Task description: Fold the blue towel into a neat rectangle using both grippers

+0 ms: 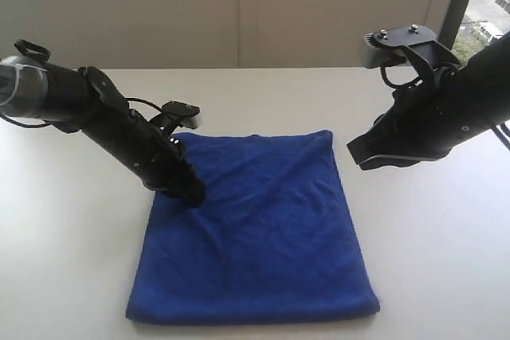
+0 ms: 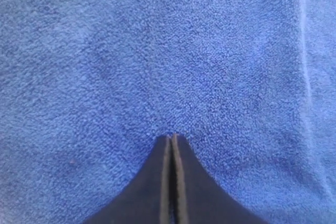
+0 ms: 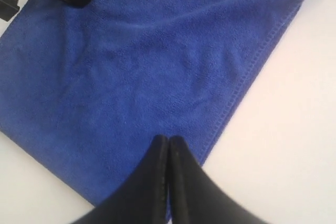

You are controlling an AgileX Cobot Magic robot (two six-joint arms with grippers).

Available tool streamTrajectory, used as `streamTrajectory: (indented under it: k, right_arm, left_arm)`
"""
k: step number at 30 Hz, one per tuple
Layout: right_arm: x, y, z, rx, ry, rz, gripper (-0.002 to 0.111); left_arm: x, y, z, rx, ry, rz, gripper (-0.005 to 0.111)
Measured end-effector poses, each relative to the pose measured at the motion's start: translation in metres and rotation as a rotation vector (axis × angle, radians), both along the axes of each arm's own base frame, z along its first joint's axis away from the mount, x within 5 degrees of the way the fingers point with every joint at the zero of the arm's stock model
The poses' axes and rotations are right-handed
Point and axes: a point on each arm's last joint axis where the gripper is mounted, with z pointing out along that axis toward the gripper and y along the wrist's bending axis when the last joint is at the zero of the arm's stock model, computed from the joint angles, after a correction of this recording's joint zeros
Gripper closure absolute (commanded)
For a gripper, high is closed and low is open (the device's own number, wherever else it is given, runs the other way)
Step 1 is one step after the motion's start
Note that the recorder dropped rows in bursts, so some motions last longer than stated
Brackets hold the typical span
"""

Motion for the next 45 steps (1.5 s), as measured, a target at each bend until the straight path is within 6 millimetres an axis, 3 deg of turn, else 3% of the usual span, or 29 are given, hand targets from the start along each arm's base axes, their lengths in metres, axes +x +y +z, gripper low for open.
streamTrajectory:
  k: [5, 9, 12, 16, 20, 24, 26, 30, 33, 35, 40, 42, 45]
  right_arm:
    - [0.001, 0.000, 0.001, 0.001, -0.014, -0.008, 0.108]
    - [0.001, 0.000, 0.001, -0.003, -0.017, 0.001, 0.108]
    - [0.001, 0.000, 0.000, -0.013, -0.023, 0.023, 0.108]
    - [-0.002, 0.001, -0.001, -0.052, -0.032, 0.125, 0.108]
    - [-0.008, 0.002, -0.002, -0.058, 0.013, 0.194, 0.108]
    - [-0.017, 0.004, -0.004, -0.104, 0.025, 0.409, 0.108]
    - [-0.022, 0.007, -0.005, -0.140, -0.004, 0.574, 0.108]
    - [-0.030, 0.017, -0.008, -0.204, -0.088, 0.879, 0.108]
    - [-0.028, 0.021, -0.013, -0.250, -0.137, 0.940, 0.108]
    - [-0.026, 0.022, -0.020, -0.277, -0.152, 0.940, 0.104]
    - [-0.022, 0.019, -0.048, -0.310, -0.118, 0.928, 0.077]
    - [-0.021, 0.018, -0.057, -0.317, -0.107, 0.929, 0.062]
    - [-0.017, 0.019, -0.067, -0.330, -0.102, 0.932, 0.051]
  left_arm:
    - [-0.003, 0.010, 0.027, 0.053, -0.109, -0.038, 0.107]
    - [-0.018, 0.015, 0.082, 0.017, -0.207, -0.106, 0.107]
    - [-0.040, 0.020, 0.125, -0.008, -0.254, -0.179, 0.107]
    - [-0.076, 0.035, 0.167, 0.049, -0.273, -0.307, 0.107]
    - [-0.110, 0.052, 0.201, 0.120, -0.319, -0.386, 0.107]
    - [-0.150, 0.067, 0.227, 0.127, -0.395, -0.448, 0.107]
    - [-0.167, 0.072, 0.226, 0.124, -0.398, -0.509, 0.107]
    - [-0.183, 0.073, 0.199, 0.093, -0.387, -0.665, 0.107]
    - [-0.183, 0.071, 0.167, 0.075, -0.403, -0.728, 0.103]
    - [-0.178, 0.070, 0.143, 0.077, -0.415, -0.709, 0.094]
    - [-0.166, 0.066, 0.096, 0.090, -0.461, -0.703, 0.059]
    - [-0.161, 0.063, 0.085, 0.069, -0.473, -0.724, 0.054]
    - [-0.155, 0.058, 0.070, 0.042, -0.470, -0.768, 0.057]
